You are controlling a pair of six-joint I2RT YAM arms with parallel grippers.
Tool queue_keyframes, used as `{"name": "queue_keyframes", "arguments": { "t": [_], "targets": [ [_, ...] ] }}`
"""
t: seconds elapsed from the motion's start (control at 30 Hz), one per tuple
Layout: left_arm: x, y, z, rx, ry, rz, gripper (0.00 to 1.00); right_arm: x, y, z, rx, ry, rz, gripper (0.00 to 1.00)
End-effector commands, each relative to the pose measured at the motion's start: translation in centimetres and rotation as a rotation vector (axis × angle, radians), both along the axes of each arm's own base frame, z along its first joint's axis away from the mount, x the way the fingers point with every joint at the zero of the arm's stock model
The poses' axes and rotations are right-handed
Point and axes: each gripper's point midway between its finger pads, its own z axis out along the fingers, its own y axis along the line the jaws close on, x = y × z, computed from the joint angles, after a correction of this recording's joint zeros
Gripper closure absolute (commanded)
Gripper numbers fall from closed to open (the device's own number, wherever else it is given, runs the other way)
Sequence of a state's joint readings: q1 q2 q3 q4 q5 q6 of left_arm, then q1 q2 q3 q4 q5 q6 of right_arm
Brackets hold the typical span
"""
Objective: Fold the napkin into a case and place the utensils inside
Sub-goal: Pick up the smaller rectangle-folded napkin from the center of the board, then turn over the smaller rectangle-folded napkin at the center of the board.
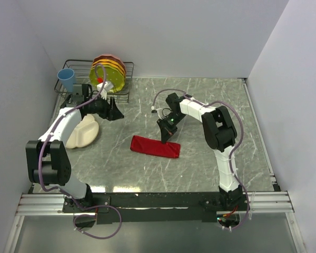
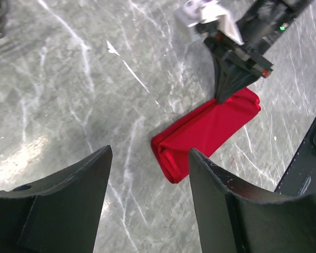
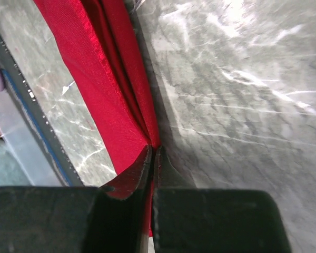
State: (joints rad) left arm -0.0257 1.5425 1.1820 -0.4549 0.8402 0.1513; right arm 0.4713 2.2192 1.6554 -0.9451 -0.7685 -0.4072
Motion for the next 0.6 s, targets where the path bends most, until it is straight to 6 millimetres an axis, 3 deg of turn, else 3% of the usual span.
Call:
{"name": "queue_keyframes", "arguments": {
  "t": [0.0,0.07,0.1,0.13,0.3,0.33,0.4,0.43,0.57],
  "targets": [
    [0.7,0.5,1.2,-0.033,-0.035,0.021,0.34,3.5,0.7,5.6,0.051,-0.259,-0.035,1.00],
    [0.6,0.5,1.2,-0.030,-0.036,0.023,0.34,5.0,0.3,6.0,0.022,-0.367,-0.050,1.00],
    [0.5,0.5,1.1,-0.029,-0.036,0.022,0.34,5.3,0.4,7.1,0.026,-0.424,-0.050,1.00],
    [0.8,1.6,1.1,-0.028,-0.034,0.053,0.34,5.5,0.2,7.0,0.012,-0.453,-0.055,1.00],
    [0.8,2.5,1.2,-0.012,-0.047,0.064,0.34,8.7,-0.3,8.7,-0.053,-0.699,-0.119,1.00],
    [0.9,2.7,1.2,-0.011,-0.046,0.071,0.34,8.4,-0.4,8.0,-0.072,-0.716,-0.116,1.00],
    [0.8,3.0,1.3,-0.006,-0.049,0.074,0.34,9.9,-0.5,9.0,-0.090,-0.846,-0.140,1.00],
    [0.7,3.3,1.3,-0.004,-0.049,0.078,0.34,9.7,-0.8,8.2,-0.116,-0.861,-0.138,1.00],
    [0.1,4.0,1.4,0.010,-0.055,0.085,0.34,10.5,0.3,8.6,-0.144,-1.017,-0.147,1.00]
  ]
}}
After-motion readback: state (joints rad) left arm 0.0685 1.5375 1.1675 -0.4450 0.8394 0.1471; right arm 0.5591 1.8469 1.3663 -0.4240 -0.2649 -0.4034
